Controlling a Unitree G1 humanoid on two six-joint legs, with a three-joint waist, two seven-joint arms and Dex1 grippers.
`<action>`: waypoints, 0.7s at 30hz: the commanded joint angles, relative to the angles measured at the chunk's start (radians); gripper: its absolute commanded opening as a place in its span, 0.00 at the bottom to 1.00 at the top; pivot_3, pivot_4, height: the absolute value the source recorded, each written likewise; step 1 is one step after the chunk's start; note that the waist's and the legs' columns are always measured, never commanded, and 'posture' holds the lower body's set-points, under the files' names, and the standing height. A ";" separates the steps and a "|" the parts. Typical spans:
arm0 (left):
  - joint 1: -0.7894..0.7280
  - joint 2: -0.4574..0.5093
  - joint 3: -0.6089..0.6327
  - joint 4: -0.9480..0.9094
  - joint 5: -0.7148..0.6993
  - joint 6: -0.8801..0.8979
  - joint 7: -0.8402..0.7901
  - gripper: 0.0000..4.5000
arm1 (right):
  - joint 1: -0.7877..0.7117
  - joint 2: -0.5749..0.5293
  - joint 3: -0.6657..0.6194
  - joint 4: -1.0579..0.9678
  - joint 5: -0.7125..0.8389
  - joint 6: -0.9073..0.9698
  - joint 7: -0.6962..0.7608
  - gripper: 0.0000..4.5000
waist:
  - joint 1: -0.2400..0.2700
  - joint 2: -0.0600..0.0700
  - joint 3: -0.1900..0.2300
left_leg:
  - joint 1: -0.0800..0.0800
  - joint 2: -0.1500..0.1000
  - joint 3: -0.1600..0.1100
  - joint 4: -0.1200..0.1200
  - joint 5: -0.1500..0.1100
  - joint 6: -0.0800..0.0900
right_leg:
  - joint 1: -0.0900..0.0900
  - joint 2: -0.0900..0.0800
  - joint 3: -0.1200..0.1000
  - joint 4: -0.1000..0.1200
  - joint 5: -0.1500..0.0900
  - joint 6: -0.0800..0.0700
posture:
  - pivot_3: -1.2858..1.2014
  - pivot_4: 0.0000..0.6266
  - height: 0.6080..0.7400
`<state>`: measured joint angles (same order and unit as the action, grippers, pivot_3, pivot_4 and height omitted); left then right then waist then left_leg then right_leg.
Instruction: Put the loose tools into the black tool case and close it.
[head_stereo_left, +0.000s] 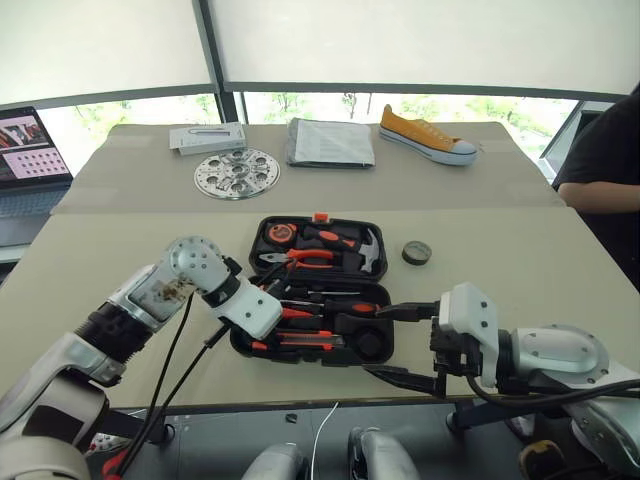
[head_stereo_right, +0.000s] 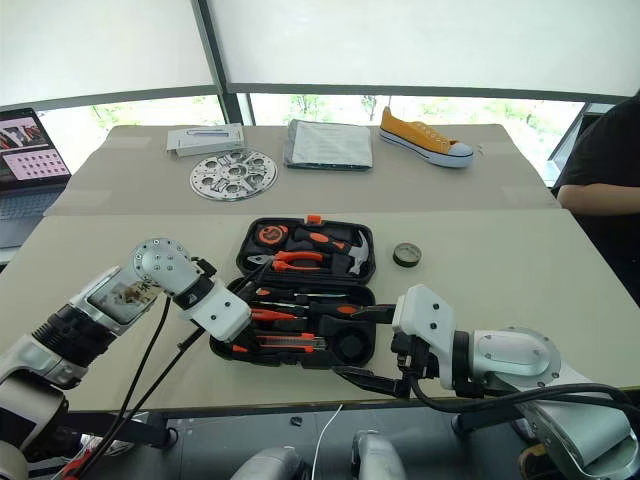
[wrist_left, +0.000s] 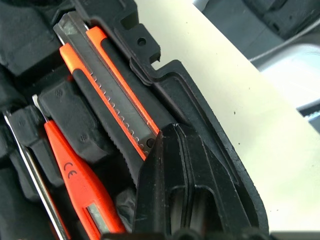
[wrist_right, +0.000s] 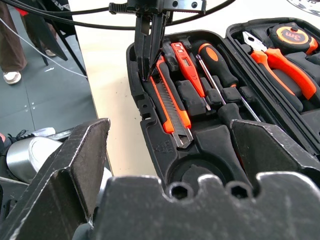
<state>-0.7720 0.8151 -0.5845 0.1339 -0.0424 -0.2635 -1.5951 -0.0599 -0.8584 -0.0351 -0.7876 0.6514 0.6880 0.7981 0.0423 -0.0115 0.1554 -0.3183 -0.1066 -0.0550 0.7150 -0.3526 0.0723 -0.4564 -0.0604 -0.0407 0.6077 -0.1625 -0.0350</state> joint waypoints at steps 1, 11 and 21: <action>0.016 -0.028 -0.003 0.069 0.086 -0.001 0.038 0.01 | -0.002 -0.010 -0.037 -0.025 0.025 0.008 -0.006 1.00 | 0.009 0.003 -0.002 | 0.000 0.000 0.000 0.000 0.000 0.001 | 0.001 0.000 0.000 0.000 0.000 0.001 | 0.52 0.24 1.00; 0.012 0.095 0.167 -0.084 -0.290 0.454 -0.019 0.06 | 0.057 -0.056 -0.167 0.005 0.075 0.019 0.023 1.00 | -0.012 -0.001 0.001 | -0.003 0.001 0.000 0.002 -0.001 0.002 | -0.004 0.002 0.000 0.002 0.001 0.002 | 0.52 0.24 1.00; 0.074 0.047 0.472 -0.160 -0.547 0.807 0.147 0.85 | -0.151 -0.190 -0.166 0.397 -0.021 -0.031 0.155 1.00 | -0.030 -0.002 0.003 | -0.002 0.000 0.000 0.001 -0.001 0.002 | -0.003 0.001 0.000 -0.001 0.001 0.002 | 0.52 0.24 1.00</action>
<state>-0.7005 0.8658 -0.1831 0.0060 -0.5367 0.4915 -1.4947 -0.1592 -1.0359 -0.2296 -0.4719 0.6785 0.7036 0.9222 0.0127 -0.0139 0.1580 -0.3204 -0.1069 -0.0546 0.7156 -0.3538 0.0745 -0.4596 -0.0596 -0.0406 0.6071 -0.1619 -0.0335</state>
